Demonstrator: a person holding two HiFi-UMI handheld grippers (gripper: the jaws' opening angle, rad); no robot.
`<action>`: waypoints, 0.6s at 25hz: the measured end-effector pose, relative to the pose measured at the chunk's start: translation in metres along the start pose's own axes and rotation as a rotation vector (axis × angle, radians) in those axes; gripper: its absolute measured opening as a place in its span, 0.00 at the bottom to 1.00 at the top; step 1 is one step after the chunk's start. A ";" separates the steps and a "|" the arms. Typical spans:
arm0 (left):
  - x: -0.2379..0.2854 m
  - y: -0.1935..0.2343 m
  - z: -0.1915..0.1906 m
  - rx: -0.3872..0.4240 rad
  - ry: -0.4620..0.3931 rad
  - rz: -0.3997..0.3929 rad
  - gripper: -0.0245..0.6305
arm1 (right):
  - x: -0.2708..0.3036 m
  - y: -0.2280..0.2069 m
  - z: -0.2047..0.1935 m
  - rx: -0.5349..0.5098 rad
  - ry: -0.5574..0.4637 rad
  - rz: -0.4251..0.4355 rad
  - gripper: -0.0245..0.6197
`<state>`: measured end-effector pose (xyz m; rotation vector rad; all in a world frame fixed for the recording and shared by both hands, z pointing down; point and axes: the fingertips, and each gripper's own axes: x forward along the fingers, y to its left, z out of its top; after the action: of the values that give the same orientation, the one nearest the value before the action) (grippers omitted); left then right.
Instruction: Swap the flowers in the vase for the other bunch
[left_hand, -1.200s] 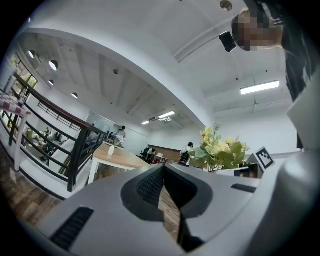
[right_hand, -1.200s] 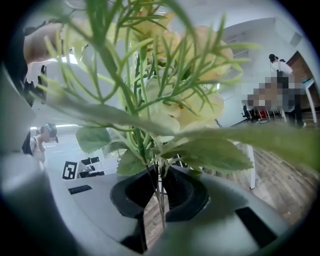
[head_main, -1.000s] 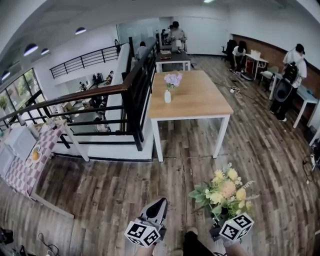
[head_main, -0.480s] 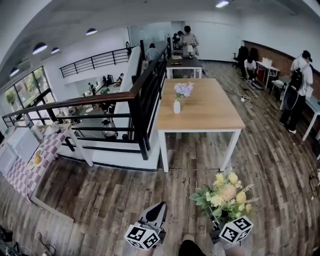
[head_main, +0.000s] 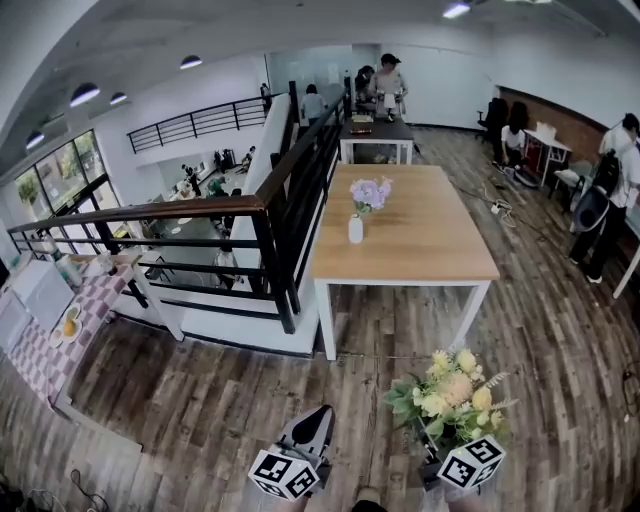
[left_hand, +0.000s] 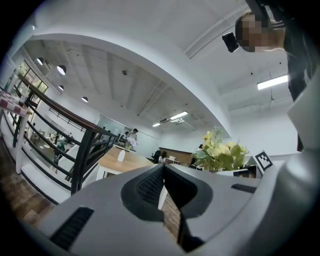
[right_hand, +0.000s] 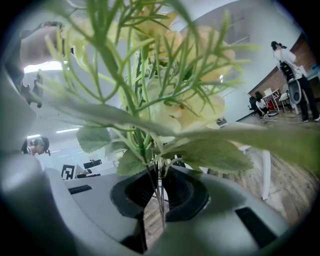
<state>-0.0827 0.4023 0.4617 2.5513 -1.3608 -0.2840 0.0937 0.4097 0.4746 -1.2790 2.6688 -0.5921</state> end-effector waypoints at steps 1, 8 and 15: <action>0.007 0.002 0.000 0.000 0.001 0.004 0.05 | 0.005 -0.006 0.002 0.002 0.002 0.003 0.12; 0.055 0.021 0.001 0.000 -0.001 0.035 0.05 | 0.039 -0.046 0.018 0.006 0.008 0.031 0.12; 0.088 0.026 -0.010 -0.005 0.000 0.028 0.05 | 0.051 -0.079 0.022 0.011 0.015 0.022 0.12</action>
<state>-0.0516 0.3159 0.4735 2.5258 -1.3929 -0.2820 0.1247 0.3193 0.4887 -1.2451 2.6844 -0.6150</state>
